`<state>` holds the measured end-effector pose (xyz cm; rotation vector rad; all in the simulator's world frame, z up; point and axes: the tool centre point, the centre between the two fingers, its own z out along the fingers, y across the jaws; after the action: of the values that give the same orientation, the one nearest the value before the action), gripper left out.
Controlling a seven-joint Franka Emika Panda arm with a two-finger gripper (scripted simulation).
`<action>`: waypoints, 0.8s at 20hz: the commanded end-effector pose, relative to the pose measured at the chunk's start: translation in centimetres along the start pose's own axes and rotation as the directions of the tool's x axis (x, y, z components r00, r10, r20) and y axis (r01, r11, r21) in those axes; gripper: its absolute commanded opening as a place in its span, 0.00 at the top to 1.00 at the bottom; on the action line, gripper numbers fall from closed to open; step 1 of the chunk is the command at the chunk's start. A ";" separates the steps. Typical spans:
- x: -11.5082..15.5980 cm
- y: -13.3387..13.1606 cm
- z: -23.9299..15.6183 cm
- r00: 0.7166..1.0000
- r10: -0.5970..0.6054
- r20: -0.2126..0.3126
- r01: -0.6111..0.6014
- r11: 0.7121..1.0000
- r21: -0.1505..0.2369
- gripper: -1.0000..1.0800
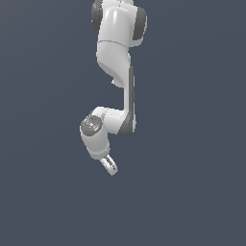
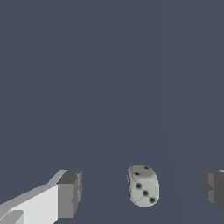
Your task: Pick up the object and move it to a goal position.
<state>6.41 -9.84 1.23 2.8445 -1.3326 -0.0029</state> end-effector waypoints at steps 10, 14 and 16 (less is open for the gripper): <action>0.1 -0.1 0.4 1.000 0.000 -0.001 0.000 1.000 0.001 1.00; 0.1 -0.2 0.3 1.000 0.000 -0.001 0.000 1.000 0.002 1.00; 0.0 -0.2 0.3 1.000 0.000 -0.001 0.000 1.000 0.002 1.00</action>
<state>6.56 -9.82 0.95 2.8450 -1.3334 -0.0005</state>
